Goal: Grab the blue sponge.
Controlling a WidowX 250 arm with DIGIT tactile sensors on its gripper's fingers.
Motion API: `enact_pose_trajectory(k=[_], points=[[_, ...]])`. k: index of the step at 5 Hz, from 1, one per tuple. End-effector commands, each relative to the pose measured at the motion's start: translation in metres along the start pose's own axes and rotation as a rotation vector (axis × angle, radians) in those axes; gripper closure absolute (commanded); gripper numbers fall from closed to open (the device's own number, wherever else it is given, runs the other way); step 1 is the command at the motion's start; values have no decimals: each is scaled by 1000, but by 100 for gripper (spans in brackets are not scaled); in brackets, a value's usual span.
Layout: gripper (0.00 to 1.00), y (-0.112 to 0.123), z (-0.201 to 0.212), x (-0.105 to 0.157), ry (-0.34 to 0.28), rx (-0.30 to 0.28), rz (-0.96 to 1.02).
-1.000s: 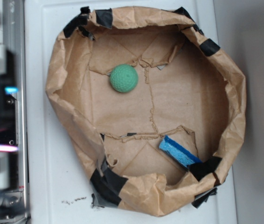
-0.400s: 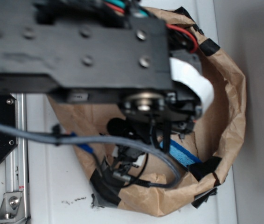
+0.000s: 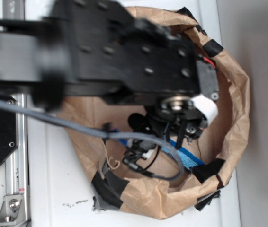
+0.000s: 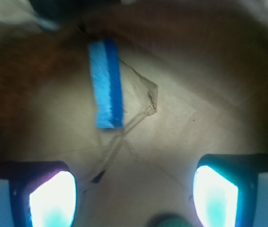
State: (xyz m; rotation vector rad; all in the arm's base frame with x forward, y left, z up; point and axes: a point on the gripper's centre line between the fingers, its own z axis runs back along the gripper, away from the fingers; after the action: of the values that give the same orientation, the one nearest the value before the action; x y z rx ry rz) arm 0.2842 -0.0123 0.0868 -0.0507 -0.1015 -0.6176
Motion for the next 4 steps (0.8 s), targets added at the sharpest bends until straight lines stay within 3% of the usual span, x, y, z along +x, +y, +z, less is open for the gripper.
enact_pose_trajectory(k=[1,2,3,4], points=[[0,-40,-20,40,-126,20,-84],[0,-53,-39,49,-116,2,-114],[14,-54,-61,59,-82,93,-110],[100,-51,-62,70,-94,95,-67]])
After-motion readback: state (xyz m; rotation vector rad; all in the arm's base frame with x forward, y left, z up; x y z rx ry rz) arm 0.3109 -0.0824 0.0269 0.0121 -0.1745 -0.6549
